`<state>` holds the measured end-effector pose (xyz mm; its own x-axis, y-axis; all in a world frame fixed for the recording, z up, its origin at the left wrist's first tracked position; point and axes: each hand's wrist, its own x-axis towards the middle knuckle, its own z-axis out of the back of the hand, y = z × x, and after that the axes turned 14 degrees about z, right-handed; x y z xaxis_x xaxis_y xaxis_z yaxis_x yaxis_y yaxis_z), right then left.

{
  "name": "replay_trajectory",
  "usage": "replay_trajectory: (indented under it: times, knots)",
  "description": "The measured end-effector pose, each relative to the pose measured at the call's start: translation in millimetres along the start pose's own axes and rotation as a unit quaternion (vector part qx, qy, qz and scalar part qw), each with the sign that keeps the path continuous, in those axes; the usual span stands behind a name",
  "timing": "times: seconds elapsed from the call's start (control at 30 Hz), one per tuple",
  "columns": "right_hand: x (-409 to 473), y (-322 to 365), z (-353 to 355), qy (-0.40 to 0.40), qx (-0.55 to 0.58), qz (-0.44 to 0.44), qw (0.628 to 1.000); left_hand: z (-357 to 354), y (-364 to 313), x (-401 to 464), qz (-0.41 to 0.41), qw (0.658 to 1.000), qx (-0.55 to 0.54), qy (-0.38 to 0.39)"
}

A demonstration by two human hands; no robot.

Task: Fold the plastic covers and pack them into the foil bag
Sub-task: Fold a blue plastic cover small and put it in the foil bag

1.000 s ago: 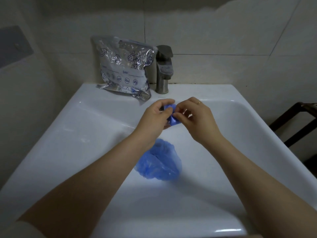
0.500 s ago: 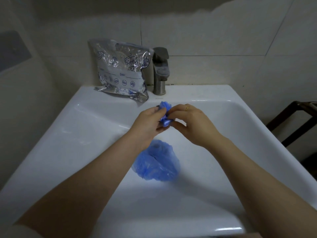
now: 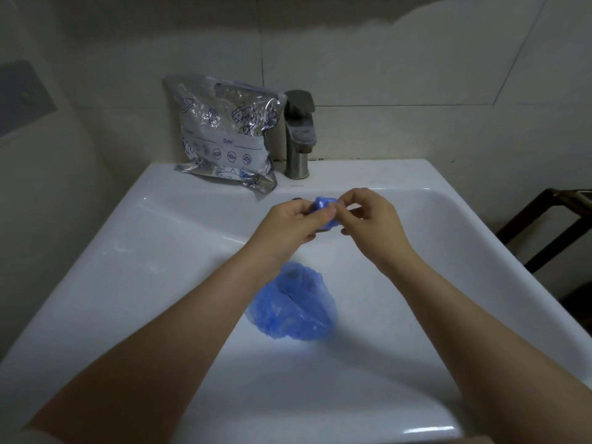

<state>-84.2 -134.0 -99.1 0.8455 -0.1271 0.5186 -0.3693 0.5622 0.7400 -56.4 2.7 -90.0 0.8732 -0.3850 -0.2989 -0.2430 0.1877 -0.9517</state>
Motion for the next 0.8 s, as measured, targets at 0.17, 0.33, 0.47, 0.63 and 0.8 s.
replay_trajectory:
  times: [0.17, 0.33, 0.47, 0.63, 0.8]
  knots:
    - [-3, 5, -2, 0.024, 0.08, -0.002, 0.996, 4, 0, -1, -0.039, 0.999, 0.036, -0.006]
    - [3, 14, 4, 0.093, -0.023, 0.099, 0.99, 16, -11, -2, -0.055, 0.995, 0.081, 0.006]
    - [18, 25, 1, 0.144, -0.029, 0.106, 0.983, 23, -25, -1, -0.06, 0.987, 0.145, -0.012]
    - [43, 41, 6, 0.14, 0.104, 0.066, 0.983, 44, -43, -2, -0.188, 0.943, 0.263, -0.073]
    - [77, 52, 9, 0.189, 0.233, 0.011, 0.954, 70, -60, 1, -0.355, 0.847, 0.366, -0.152]
